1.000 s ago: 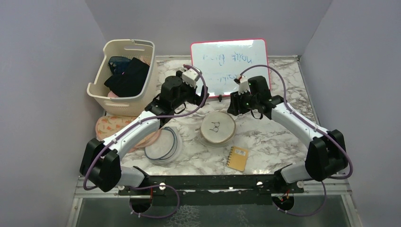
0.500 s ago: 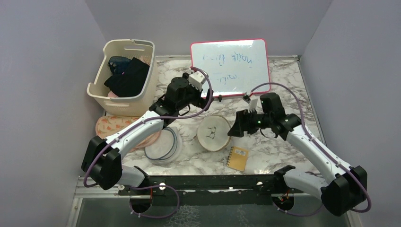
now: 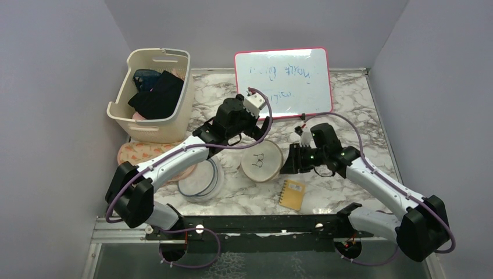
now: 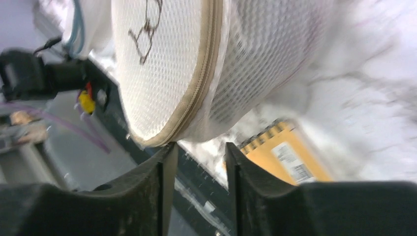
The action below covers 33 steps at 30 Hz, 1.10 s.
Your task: Unzip the laundry bag and remove the bra
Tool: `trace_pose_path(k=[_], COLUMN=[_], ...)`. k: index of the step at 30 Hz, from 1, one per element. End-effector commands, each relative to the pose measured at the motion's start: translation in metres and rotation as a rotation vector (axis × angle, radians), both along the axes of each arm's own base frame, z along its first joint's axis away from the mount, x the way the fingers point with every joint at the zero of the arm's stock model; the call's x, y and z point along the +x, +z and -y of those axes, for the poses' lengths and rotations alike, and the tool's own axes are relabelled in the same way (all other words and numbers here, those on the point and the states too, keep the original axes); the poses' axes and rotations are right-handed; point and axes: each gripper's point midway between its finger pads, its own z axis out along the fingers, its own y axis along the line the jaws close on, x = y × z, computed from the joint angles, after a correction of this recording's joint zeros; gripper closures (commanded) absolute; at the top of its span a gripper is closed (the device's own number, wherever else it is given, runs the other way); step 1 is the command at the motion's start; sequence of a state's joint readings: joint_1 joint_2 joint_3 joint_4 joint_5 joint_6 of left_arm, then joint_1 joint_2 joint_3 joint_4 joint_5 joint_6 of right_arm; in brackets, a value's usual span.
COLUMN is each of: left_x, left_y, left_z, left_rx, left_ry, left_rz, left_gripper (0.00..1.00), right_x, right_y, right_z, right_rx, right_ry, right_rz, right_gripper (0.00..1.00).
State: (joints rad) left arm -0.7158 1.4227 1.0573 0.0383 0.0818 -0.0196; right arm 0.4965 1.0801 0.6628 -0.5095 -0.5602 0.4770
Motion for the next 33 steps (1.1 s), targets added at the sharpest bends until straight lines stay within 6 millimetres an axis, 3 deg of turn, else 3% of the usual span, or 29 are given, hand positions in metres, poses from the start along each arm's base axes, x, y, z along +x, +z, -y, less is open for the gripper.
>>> trace_pose_path(k=[1, 5, 9, 14, 18, 24, 28, 33], left_x=[0.001, 0.004, 0.005, 0.007, 0.008, 0.009, 0.009, 0.012], left_y=[0.009, 0.013, 0.015, 0.021, 0.034, 0.055, 0.064, 0.062], left_z=[0.002, -0.005, -0.006, -0.011, -0.023, -0.042, -0.051, -0.058], left_rx=[0.031, 0.032, 0.033, 0.029, 0.016, -0.015, -0.025, 0.003], left_ry=[0.023, 0.064, 0.069, 0.096, 0.144, 0.222, 0.256, 0.287], left_rz=[0.036, 0.058, 0.067, 0.085, 0.139, 0.21, 0.237, 0.254], left_gripper=[0.01, 0.01, 0.01, 0.01, 0.01, 0.01, 0.01, 0.01], right_x=[0.063, 0.101, 0.131, 0.142, 0.124, 0.089, 0.05, 0.012], right_y=[0.016, 0.014, 0.017, 0.022, 0.028, 0.049, 0.047, 0.027], right_z=[0.018, 0.026, 0.006, -0.009, 0.004, 0.02, 0.0, -0.025], right_rx=[-0.172, -0.282, -0.26, -0.236, -0.264, -0.253, -0.106, -0.047], right_ry=[-0.134, -0.184, -0.153, -0.111, -0.106, -0.095, -0.007, 0.046], right_rz=[0.234, 0.307, 0.335, 0.328, 0.32, 0.321, 0.212, 0.086], right_gripper=[0.63, 0.65, 0.65, 0.64, 0.56, 0.3, 0.23, 0.21])
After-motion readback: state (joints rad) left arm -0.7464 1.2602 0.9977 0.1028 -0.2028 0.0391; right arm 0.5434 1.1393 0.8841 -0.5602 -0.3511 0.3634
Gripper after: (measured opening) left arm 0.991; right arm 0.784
